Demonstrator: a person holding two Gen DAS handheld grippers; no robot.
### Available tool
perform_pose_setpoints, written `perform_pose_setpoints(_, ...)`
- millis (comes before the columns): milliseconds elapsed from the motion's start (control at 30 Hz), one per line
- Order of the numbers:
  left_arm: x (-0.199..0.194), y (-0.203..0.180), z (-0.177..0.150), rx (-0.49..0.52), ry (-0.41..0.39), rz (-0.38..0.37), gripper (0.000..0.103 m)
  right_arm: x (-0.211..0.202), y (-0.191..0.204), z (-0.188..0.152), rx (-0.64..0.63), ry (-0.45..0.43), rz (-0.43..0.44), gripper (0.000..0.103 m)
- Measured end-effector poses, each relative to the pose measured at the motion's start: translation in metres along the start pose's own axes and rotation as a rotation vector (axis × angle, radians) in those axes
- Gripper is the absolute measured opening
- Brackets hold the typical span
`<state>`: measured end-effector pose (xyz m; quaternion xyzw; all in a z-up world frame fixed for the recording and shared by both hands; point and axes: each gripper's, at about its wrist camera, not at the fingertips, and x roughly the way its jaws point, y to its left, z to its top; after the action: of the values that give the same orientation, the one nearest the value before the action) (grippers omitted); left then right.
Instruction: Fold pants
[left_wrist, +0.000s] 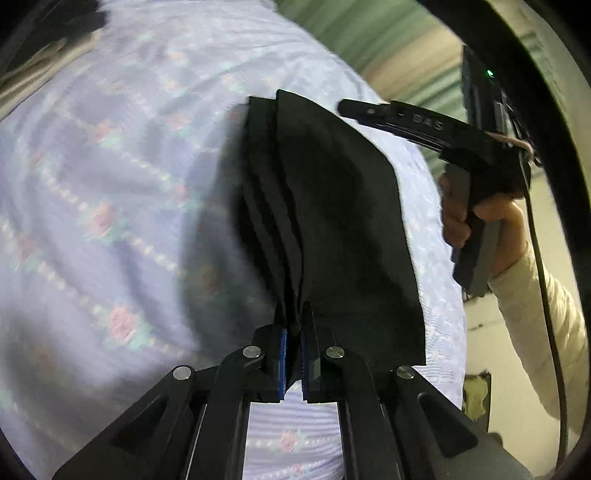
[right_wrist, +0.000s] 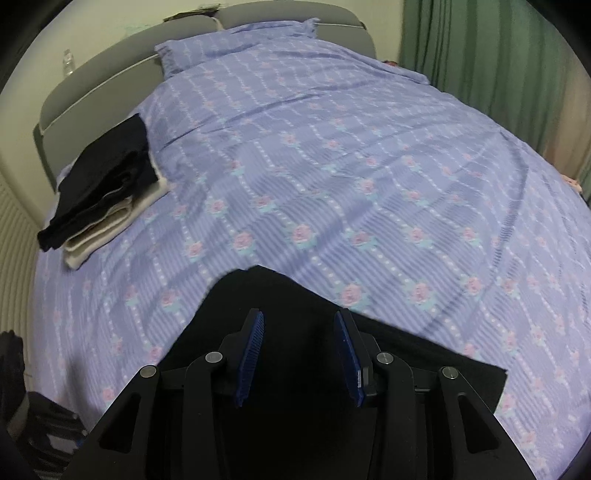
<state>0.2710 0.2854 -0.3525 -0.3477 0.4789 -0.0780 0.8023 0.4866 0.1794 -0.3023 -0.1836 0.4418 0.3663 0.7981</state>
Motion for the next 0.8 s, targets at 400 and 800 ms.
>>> perform_pose_setpoints(400, -0.030, -0.007, 0.013, 0.134, -0.051, 0.280, 0.062, -0.044, 0.000, -0.022, 0.090, -0.079, -0.115, 0.067)
perform_pose_setpoints(800, -0.022, -0.050, 0.102, 0.404, -0.188, 0.233, 0.048, -0.122, -0.062, -0.106, 0.416, -0.191, -0.397, 0.072)
